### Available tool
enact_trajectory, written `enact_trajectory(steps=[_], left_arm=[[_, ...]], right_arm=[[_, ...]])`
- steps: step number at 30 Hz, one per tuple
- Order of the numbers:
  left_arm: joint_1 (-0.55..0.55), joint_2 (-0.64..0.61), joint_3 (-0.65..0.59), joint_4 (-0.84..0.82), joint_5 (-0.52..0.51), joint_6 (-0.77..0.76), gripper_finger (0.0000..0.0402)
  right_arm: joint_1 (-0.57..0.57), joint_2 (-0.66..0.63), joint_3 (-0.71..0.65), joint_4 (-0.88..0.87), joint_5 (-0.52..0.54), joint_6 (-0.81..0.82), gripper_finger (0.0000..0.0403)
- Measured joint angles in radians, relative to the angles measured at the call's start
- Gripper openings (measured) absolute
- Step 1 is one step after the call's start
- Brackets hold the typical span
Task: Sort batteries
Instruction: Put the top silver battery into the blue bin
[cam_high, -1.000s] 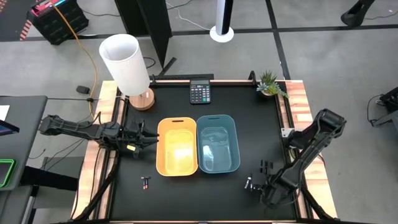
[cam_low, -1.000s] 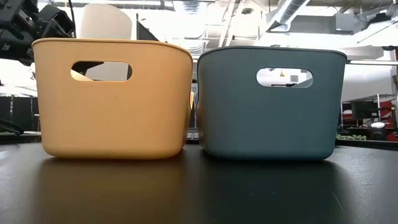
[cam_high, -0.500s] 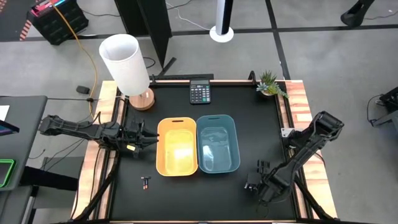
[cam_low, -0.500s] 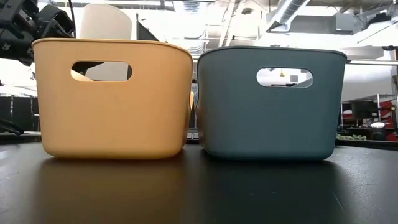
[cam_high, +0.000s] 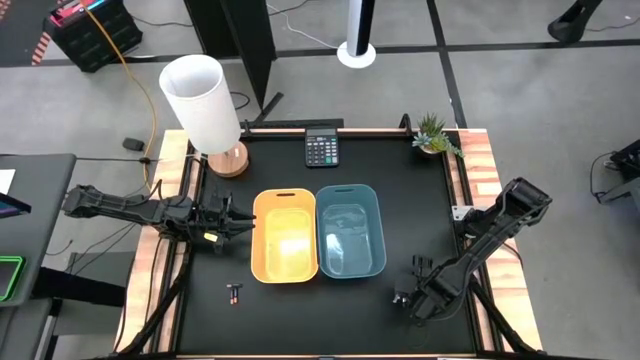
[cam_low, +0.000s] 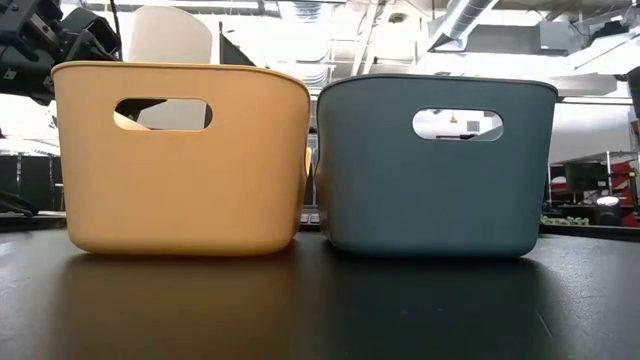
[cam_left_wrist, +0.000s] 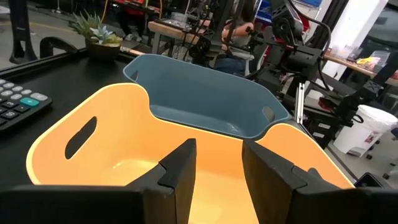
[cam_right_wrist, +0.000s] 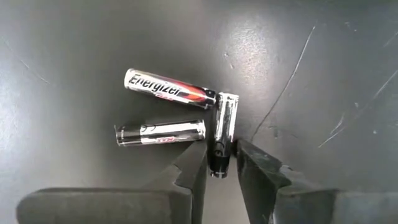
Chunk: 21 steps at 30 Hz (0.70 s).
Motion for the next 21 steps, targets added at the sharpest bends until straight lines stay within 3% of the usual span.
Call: enact_trajectory(steps=[11,21], left_arm=[[0.000,0.000,0.000,0.000,0.000,0.000,0.0125],[0.000,0.000,0.000,-0.002,0.000,0.000,0.0125]], right_arm=[[-0.007,0.000,-0.001,-0.003,-0.010,0.002,0.0106],[-0.008,0.001,-0.002,-0.004,-0.017,0.024,0.0067]])
